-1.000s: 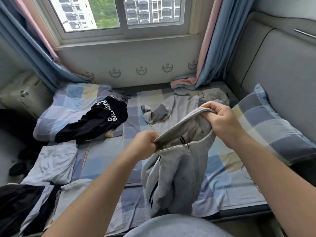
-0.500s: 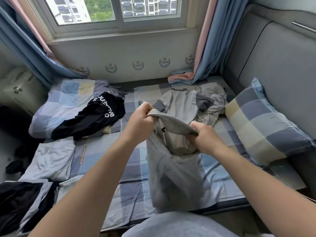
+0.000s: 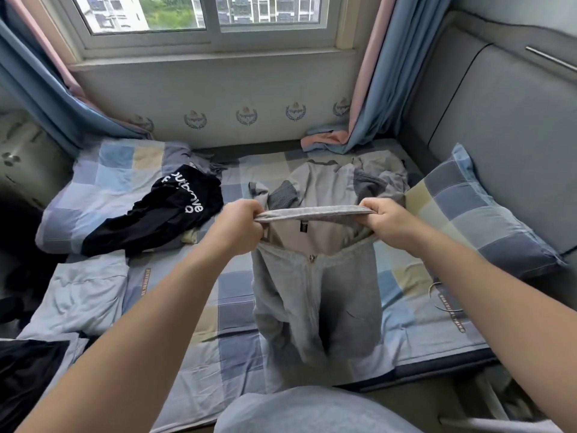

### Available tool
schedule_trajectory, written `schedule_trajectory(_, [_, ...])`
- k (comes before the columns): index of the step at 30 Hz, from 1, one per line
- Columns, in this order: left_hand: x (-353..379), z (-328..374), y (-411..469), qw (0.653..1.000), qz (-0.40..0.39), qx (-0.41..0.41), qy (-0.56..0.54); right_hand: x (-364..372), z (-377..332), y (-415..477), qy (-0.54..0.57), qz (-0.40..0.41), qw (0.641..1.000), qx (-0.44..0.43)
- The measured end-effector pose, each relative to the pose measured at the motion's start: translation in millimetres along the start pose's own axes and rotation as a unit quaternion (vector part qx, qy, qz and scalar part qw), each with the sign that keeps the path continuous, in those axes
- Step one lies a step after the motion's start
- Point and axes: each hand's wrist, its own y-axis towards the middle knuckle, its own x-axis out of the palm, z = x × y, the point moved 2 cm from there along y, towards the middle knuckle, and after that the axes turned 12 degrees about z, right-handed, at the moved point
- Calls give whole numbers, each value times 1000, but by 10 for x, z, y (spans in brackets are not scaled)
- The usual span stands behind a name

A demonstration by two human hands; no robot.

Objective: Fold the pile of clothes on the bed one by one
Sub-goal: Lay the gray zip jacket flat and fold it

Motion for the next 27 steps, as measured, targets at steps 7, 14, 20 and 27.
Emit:
schedule_trajectory(7, [-346, -481, 279, 986, -31, -78, -141, 753, -154, -20, 199, -33, 959, 198])
schedule_trajectory(14, [-694, -1072, 441, 979, 8, -106, -173, 1728, -453, -193, 163, -219, 959, 77])
schedule_trajectory(20, [-829, -1482, 458, 981, -1, -112, -158, 2376, -622, -170, 62, -171, 983, -5])
schedule_trajectory(27, [-1168, -2015, 341, 964, -99, -89, -230, 1871, -1024, -97, 157, -134, 976, 64])
